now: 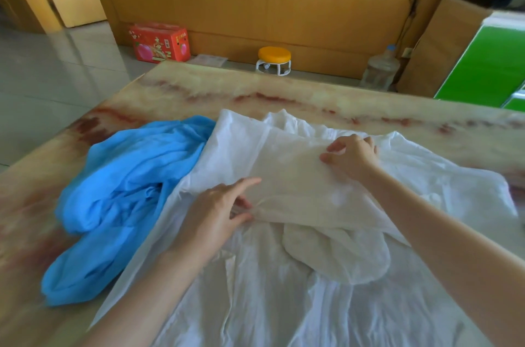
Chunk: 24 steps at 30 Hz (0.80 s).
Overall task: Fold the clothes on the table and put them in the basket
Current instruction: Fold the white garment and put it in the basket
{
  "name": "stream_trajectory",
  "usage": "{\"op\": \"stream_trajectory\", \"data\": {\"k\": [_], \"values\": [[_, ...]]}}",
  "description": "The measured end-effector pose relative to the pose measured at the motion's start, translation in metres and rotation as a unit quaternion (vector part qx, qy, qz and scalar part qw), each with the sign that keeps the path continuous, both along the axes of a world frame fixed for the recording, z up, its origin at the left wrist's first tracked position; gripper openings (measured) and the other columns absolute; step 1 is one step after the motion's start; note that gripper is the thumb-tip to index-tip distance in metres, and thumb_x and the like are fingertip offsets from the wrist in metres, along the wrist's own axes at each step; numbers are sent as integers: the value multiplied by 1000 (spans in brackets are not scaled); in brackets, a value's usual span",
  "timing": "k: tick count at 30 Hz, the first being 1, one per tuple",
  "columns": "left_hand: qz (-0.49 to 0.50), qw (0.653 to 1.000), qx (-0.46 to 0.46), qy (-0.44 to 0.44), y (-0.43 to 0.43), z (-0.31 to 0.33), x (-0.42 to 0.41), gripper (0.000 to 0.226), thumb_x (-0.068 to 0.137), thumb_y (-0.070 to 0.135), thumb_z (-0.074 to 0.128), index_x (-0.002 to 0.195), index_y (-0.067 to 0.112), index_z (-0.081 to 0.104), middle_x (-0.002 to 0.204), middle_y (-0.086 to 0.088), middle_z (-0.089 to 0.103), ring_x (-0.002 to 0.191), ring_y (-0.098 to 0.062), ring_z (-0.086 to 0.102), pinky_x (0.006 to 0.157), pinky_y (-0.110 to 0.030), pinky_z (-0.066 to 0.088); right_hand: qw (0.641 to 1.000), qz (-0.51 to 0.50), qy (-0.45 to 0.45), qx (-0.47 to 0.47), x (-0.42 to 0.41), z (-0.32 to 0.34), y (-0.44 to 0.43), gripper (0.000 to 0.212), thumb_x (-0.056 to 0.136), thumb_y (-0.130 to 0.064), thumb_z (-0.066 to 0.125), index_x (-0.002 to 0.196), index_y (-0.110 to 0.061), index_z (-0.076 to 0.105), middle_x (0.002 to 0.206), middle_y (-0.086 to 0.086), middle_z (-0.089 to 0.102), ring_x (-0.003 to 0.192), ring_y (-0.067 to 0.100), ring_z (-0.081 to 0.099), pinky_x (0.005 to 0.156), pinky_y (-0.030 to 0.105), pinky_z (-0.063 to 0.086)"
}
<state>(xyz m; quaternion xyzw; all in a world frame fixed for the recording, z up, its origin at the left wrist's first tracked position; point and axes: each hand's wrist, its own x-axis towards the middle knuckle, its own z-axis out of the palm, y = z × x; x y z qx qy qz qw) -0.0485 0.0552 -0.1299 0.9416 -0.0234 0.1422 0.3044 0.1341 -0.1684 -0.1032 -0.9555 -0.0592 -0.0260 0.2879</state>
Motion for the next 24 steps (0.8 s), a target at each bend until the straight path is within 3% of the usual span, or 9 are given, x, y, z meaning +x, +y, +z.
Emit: {"op": "stream_trajectory", "data": {"k": [3, 5, 8, 11, 13, 16, 18, 21, 24], "values": [[-18, 998, 53, -38, 2, -7, 6, 14, 78, 20, 69, 90, 25, 76, 71, 9, 61, 73, -4, 55, 67, -22, 45, 994, -36, -96, 38, 0, 5, 1, 13, 84, -27, 69, 93, -18, 69, 103, 2, 66, 110, 25, 38, 79, 28, 18], [-3, 996, 71, -61, 3, -13, 7, 18, 78, 11, 63, 86, 20, 77, 70, 4, 59, 76, -7, 48, 69, -22, 42, 996, -10, -91, -1, 0, 3, 3, 21, 85, -29, 68, 102, -18, 67, 113, 2, 62, 115, 25, 36, 86, 29, 20], [39, 994, 61, -84, -4, -5, 8, 31, 77, -9, 62, 91, 14, 76, 88, 0, 60, 87, -13, 53, 77, -27, 48, 999, 22, -40, -15, -10, 0, -3, 43, 84, -34, 69, 123, -20, 59, 129, 2, 51, 125, 25, 30, 99, 28, 19], [41, 991, 67, -107, -21, 10, 16, 27, 85, 2, 59, 104, 14, 73, 108, -5, 62, 100, -24, 59, 89, -36, 47, 997, 11, -71, 32, -20, 8, -37, 41, 84, -35, 70, 122, -22, 59, 126, 0, 51, 126, 25, 31, 102, 28, 20], [20, 996, 66, -63, -38, 19, 25, 31, 91, 18, 50, 116, 19, 68, 129, -7, 56, 120, -26, 53, 105, -43, 33, 999, 2, -37, 37, -25, 15, -72, 34, 84, -36, 70, 113, -21, 64, 115, -2, 56, 121, 24, 39, 101, 33, 29], [-25, 996, 71, 46, -69, 25, 36, 36, 101, 30, 40, 135, 28, 51, 155, 0, 27, 143, -14, 21, 115, -35, 8, 995, -18, 60, 72, -37, 25, -127, 16, 84, -26, 71, 95, -15, 67, 102, 2, 65, 95, 28, 59, 78, 25, 43], [-48, 991, 80, 96, -87, 24, 43, 41, 101, 37, 36, 141, 34, 41, 159, 3, 11, 146, -10, 4, 117, -35, 2, 995, -44, 93, 8, -47, 27, -156, 14, 86, -27, 70, 94, -17, 67, 97, -1, 66, 86, 24, 59, 65, 14, 41], [-68, 980, 80, 168, -107, 24, 54, 45, 100, 47, 29, 144, 39, 31, 160, 6, 1, 146, -8, -8, 117, -43, -3, 990, -41, 121, -62, -53, 15, -185, 14, 82, -42, 70, 91, -32, 66, 96, -12, 66, 82, 5, 58, 70, 14, 41], [-72, 968, 93, 221, -115, 20, 60, 50, 98, 53, 27, 147, 43, 21, 159, 7, -9, 145, -9, -14, 116, -50, -6, 994, -43, 99, -3, -52, 7, -186, 9, 84, -28, 71, 82, -21, 66, 80, -10, 61, 70, 2, 52, 61, 4, 35]]}}
